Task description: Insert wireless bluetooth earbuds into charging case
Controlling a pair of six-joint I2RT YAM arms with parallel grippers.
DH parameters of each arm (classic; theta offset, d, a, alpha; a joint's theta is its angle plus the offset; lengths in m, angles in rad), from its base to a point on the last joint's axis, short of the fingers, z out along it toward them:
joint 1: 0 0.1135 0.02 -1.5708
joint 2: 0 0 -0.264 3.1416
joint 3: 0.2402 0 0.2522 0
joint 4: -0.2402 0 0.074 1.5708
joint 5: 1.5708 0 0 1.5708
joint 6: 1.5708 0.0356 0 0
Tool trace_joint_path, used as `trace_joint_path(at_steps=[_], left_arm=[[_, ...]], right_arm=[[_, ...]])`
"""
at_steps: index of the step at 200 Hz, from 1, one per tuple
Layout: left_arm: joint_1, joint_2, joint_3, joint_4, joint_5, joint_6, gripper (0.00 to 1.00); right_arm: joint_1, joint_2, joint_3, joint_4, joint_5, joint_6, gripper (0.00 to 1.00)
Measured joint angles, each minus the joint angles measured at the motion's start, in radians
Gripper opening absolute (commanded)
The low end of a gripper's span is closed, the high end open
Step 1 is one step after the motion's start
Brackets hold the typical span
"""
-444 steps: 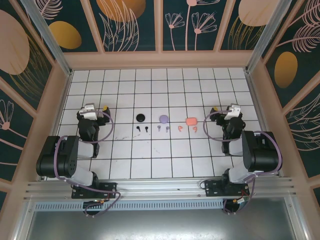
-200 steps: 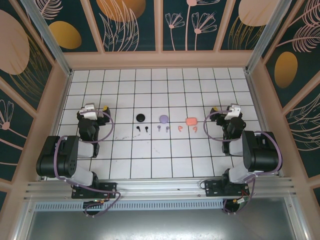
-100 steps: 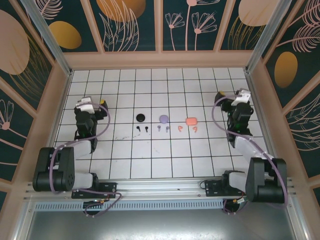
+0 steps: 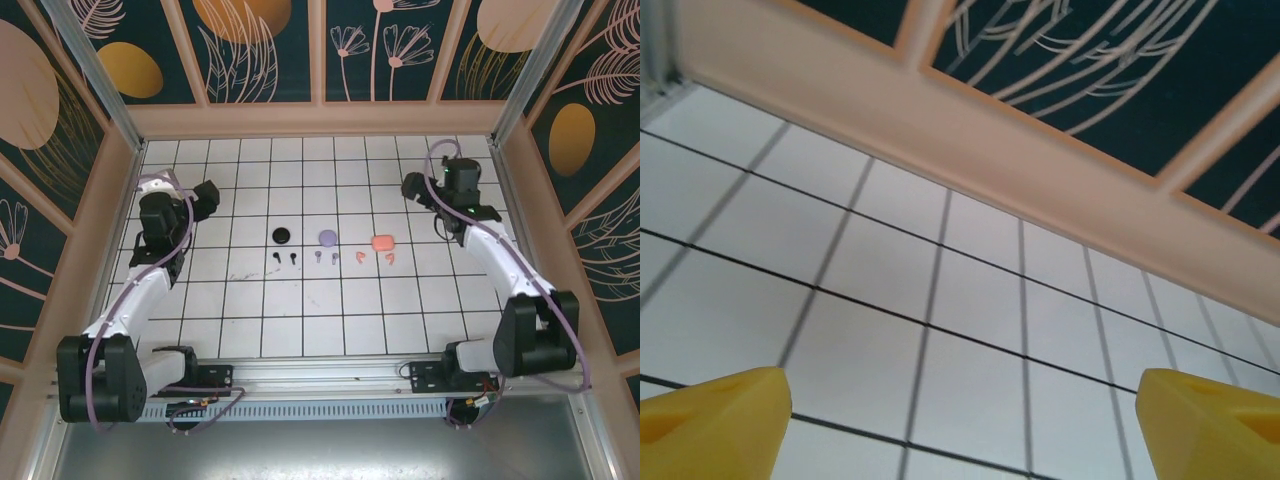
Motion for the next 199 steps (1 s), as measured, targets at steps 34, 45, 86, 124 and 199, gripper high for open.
trace_joint_path(at_steps=[34, 45, 86, 124, 199], left_arm=[[-0.098, -0.017, -0.008, -0.061, 0.051, -0.064, 0.89], [-0.133, -0.020, -0.024, -0.063, 0.062, -0.087, 0.90], [-0.230, -0.028, -0.071, -0.069, 0.064, -0.158, 0.92], [-0.301, 0.045, -0.014, -0.064, 0.060, -0.171, 0.93], [-0.431, 0.218, 0.118, -0.066, 0.041, -0.171, 0.95]], right_arm=[[0.046, 0.188, 0.092, -0.159, -0.031, -0.015, 0.90], [0.056, 0.248, 0.124, -0.201, -0.031, -0.030, 0.91], [0.139, 0.359, 0.202, -0.303, -0.002, -0.072, 0.92], [0.200, 0.391, 0.216, -0.343, 0.025, -0.092, 0.93], [0.249, 0.423, 0.216, -0.378, 0.093, -0.109, 0.90]])
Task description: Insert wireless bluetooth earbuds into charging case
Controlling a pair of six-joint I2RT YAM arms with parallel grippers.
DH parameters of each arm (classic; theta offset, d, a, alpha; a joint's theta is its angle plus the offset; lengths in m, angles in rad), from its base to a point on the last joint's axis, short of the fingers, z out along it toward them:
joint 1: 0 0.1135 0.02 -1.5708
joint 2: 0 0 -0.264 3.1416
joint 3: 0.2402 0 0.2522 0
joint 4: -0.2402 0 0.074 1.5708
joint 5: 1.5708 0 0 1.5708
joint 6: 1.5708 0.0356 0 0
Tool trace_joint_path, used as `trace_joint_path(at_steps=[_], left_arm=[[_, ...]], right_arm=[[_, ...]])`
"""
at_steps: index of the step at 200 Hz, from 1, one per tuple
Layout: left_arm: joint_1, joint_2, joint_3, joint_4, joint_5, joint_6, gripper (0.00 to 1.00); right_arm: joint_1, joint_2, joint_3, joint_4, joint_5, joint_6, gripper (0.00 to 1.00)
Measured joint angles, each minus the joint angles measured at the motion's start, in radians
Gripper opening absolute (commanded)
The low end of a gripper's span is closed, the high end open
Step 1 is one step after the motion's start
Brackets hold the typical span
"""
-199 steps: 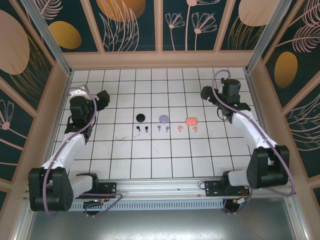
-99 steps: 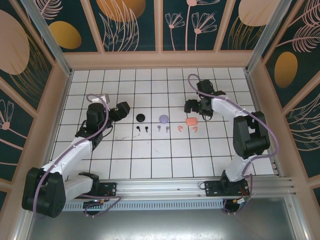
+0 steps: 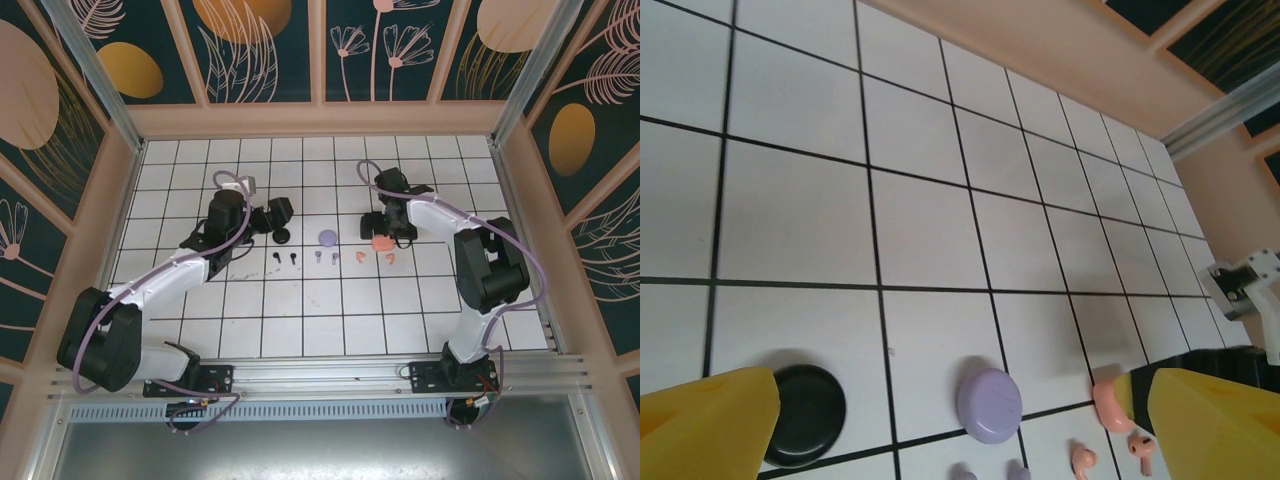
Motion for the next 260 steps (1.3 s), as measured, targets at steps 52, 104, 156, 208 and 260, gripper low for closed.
trace_joint_path(at_steps=[52, 104, 156, 208, 260], left_arm=[[-0.065, 0.043, 0.011, 0.005, -0.002, 0.000, 0.96], [-0.076, 0.057, 0.019, 0.008, -0.002, 0.000, 0.97], [-0.077, 0.068, 0.022, 0.009, -0.002, 0.000, 0.97], [-0.077, 0.070, 0.022, 0.009, -0.002, 0.000, 0.97], [-0.077, 0.073, 0.022, 0.011, -0.002, 0.000, 0.98]], right_arm=[[0.000, 0.033, -0.003, 0.000, 0.013, 0.000, 0.85], [0.005, 0.049, -0.021, 0.001, 0.013, 0.000, 0.82], [0.010, 0.067, -0.031, 0.005, 0.028, 0.000, 0.77], [0.010, 0.069, -0.030, 0.005, 0.032, 0.000, 0.76], [0.011, 0.078, -0.017, 0.001, 0.029, 0.005, 0.77]])
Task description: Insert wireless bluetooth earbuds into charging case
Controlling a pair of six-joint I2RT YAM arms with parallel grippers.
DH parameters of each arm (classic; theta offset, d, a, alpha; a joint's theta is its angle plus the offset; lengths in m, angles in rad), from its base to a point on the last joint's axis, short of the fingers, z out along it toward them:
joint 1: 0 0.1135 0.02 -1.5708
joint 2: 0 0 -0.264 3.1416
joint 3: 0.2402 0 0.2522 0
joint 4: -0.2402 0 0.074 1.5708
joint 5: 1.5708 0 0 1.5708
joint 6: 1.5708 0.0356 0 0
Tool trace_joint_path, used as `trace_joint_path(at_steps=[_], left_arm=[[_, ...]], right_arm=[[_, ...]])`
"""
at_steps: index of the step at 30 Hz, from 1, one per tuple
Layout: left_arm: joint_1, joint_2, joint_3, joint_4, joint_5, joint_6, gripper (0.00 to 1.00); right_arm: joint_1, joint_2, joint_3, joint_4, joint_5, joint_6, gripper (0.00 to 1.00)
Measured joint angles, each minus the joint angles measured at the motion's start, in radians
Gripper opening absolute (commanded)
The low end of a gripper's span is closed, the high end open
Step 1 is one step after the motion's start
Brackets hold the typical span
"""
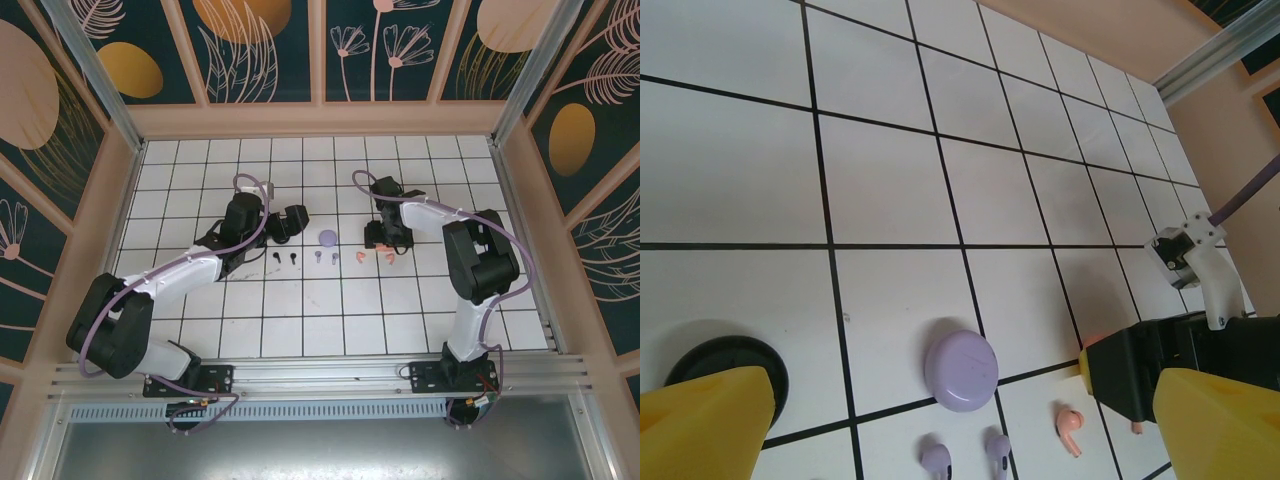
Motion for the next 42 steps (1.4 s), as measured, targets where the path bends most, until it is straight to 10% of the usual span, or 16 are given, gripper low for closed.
trace_joint_path(at_steps=[30, 42], left_arm=[[-0.006, 0.030, -0.004, 0.075, 0.001, -0.063, 0.92], [-0.007, 0.168, -0.090, 0.528, 0.227, -0.084, 0.77]], right_arm=[[0.027, -0.047, 0.021, 0.031, -0.036, 0.181, 0.42], [0.028, -0.149, 0.223, 0.214, -0.221, 0.569, 0.42]])
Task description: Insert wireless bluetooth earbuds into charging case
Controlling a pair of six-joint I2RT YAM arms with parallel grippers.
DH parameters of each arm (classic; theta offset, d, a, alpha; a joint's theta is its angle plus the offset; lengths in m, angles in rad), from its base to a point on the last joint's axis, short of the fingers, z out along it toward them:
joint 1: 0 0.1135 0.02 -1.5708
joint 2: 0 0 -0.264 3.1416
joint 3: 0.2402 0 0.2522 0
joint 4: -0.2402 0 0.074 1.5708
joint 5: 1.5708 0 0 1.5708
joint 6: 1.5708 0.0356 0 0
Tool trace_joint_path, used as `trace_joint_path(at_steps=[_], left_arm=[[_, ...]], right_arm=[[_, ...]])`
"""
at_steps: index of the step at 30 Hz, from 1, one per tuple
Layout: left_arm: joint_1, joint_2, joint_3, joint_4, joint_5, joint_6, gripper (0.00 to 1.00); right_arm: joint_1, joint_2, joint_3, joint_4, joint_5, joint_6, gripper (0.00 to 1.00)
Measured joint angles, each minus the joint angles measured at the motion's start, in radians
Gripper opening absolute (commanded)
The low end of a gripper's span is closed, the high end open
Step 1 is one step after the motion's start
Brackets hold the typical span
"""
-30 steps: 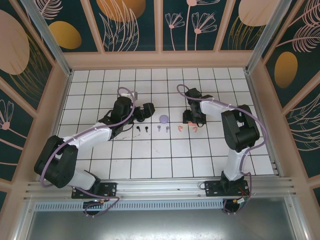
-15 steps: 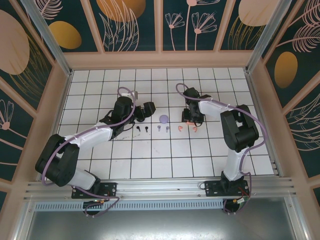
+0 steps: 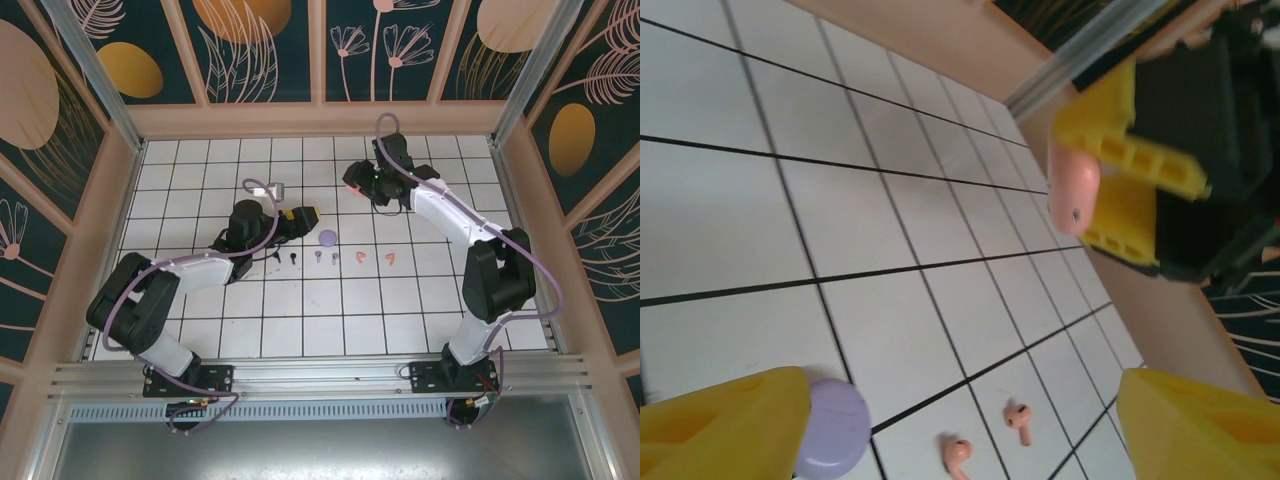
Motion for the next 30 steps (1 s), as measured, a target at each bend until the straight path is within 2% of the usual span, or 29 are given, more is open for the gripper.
trace_joint_path(at_steps=[7, 12, 17, 30], left_arm=[[-0.023, 0.090, -0.005, 0.238, 0.034, -0.032, 0.69], [-0.049, 0.169, 0.024, 0.316, 0.033, -0.046, 0.65], [-0.059, 0.227, 0.076, 0.360, 0.026, -0.056, 0.61], [-0.059, 0.256, 0.167, 0.390, -0.012, -0.054, 0.54]], right_arm=[[0.032, 0.001, 0.002, 0.058, -0.016, 0.246, 0.43], [0.069, 0.001, 0.002, 0.063, -0.008, 0.351, 0.42], [0.099, 0.000, 0.008, 0.069, 0.003, 0.398, 0.43], [0.116, -0.006, 0.007, 0.088, 0.010, 0.426, 0.42]])
